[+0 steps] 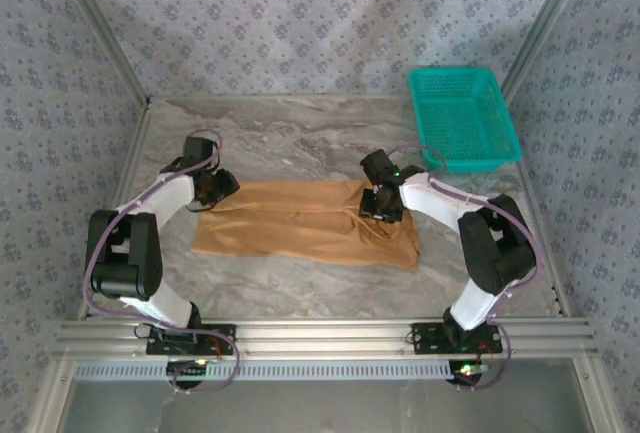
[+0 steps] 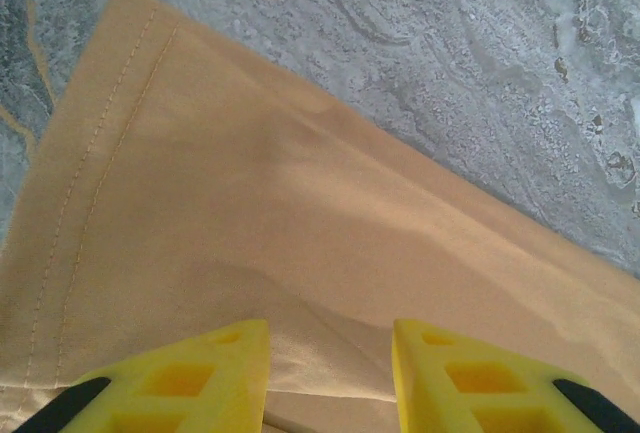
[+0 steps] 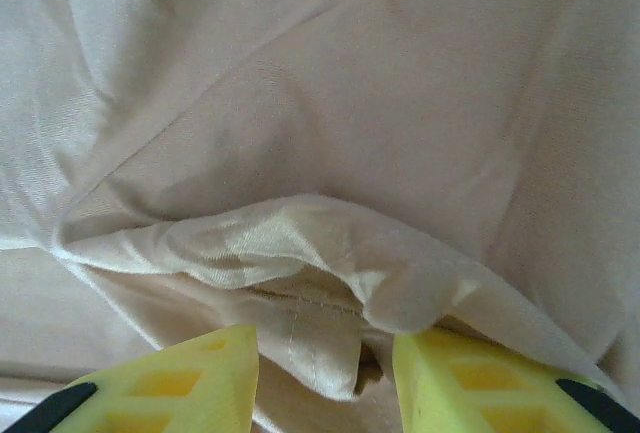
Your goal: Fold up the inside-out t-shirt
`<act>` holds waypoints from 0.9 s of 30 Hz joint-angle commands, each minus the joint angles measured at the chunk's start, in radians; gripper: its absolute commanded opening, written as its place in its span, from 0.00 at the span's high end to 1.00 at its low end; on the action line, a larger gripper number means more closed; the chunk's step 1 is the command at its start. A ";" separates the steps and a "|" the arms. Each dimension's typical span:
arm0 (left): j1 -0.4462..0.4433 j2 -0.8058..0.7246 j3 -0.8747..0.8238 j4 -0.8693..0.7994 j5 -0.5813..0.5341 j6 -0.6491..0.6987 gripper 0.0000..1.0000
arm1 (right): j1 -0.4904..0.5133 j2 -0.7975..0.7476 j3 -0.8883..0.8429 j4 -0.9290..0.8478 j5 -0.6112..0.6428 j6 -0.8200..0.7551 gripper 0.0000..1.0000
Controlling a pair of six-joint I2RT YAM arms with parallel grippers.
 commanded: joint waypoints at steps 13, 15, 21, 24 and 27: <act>-0.005 0.028 -0.016 0.014 0.009 -0.001 0.65 | 0.045 -0.065 0.026 -0.068 0.058 0.031 1.00; -0.004 0.028 -0.018 0.016 0.009 -0.001 0.65 | 0.077 -0.104 0.021 -0.083 0.074 0.052 1.00; -0.005 0.022 -0.030 0.027 0.002 -0.005 0.66 | 0.208 -0.172 -0.036 -0.099 0.127 0.159 1.00; -0.004 0.021 -0.027 0.017 0.005 0.001 0.66 | 0.280 -0.168 -0.084 -0.082 0.152 0.229 0.99; -0.004 0.018 -0.018 0.003 0.018 0.009 0.66 | 0.336 -0.149 -0.115 -0.069 0.169 0.292 0.93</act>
